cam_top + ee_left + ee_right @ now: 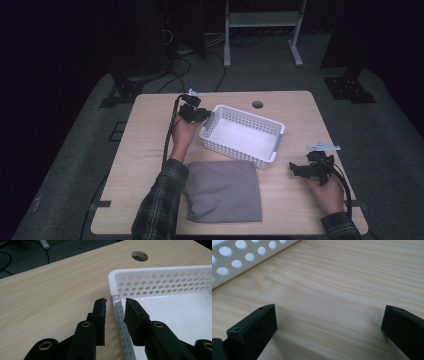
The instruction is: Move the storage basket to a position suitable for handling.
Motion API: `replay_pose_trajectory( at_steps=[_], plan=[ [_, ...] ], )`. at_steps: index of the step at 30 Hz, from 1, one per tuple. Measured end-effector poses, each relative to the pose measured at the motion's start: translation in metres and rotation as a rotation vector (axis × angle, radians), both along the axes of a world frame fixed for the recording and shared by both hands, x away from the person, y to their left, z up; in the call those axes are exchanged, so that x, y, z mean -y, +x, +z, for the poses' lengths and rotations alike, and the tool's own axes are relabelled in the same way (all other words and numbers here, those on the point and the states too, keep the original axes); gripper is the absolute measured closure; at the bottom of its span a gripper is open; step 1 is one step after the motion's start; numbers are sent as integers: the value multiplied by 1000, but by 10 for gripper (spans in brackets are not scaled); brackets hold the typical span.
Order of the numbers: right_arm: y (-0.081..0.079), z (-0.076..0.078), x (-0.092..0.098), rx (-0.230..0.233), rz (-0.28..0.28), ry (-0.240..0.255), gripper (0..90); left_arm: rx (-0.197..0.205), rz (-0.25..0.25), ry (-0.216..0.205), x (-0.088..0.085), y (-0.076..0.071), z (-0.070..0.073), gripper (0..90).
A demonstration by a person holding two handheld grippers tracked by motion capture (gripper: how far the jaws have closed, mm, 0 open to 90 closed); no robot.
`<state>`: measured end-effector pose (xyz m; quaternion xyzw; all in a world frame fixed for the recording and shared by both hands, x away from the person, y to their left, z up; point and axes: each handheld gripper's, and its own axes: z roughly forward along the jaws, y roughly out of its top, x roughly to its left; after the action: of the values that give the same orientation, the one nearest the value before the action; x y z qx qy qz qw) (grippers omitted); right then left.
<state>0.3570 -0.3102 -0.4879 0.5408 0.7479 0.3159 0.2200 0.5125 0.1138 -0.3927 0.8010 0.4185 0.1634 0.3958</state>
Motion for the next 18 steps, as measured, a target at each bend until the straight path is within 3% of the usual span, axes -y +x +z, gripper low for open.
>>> replay_pose_trajectory(
  at_steps=[8,18],
  plan=[
    [0,0,0,0,-3,0,0,-8,0,-18,-24,-16,4,492],
    [0,0,-1,0,-9,0,0,-27,-11,12,-57,-46,2,313]
  ],
)
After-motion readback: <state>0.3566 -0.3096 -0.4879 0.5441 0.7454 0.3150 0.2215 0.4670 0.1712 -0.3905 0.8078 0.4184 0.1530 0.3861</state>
